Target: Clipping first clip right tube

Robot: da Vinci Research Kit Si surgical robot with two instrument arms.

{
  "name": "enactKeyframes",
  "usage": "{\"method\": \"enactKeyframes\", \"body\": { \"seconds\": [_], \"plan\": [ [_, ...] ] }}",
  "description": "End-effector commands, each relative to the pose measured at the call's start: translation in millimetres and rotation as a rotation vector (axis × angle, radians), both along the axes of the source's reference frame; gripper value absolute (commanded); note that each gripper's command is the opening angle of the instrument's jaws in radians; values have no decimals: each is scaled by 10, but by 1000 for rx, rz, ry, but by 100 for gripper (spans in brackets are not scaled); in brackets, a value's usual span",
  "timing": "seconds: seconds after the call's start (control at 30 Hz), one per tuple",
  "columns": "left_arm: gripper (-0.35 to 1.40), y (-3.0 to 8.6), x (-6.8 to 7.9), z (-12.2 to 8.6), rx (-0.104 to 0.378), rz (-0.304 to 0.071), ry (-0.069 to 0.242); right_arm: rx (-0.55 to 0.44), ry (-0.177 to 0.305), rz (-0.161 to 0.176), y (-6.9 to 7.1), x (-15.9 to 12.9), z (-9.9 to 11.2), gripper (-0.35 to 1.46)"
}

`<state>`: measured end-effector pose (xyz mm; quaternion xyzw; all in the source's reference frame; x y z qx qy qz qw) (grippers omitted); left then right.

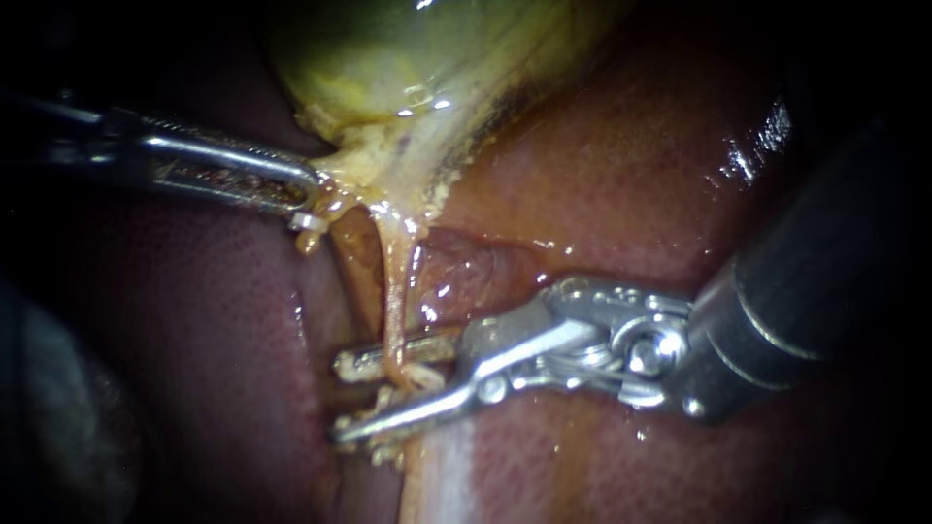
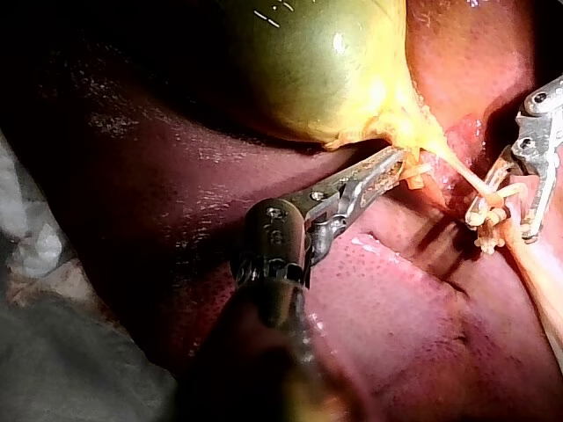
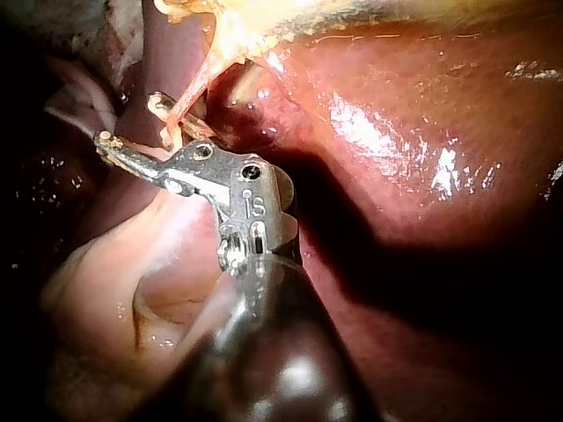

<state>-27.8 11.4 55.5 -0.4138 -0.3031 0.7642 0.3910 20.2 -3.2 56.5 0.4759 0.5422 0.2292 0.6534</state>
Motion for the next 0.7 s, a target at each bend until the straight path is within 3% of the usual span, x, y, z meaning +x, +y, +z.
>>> {"method": "enactKeyframes", "body": {
  "seconds": [0.03, 0.27, 0.47, 0.7],
  "plan": [
    [-35, 0, 0, 0, 0, 0, 0, 3, 10, 0, 0, 0, -5, 50],
    [-35, 0, 0, 0, 0, 0, 0, 32, 40, 8, 4, 1, -31, 49],
    [-35, 0, 0, 0, 0, 0, 0, 64, 27, 4, 6, -1, -27, 45],
    [-35, 0, 0, 0, 0, 0, 0, 114, 9, 0, 8, -7, -23, 25]
  ]
}}
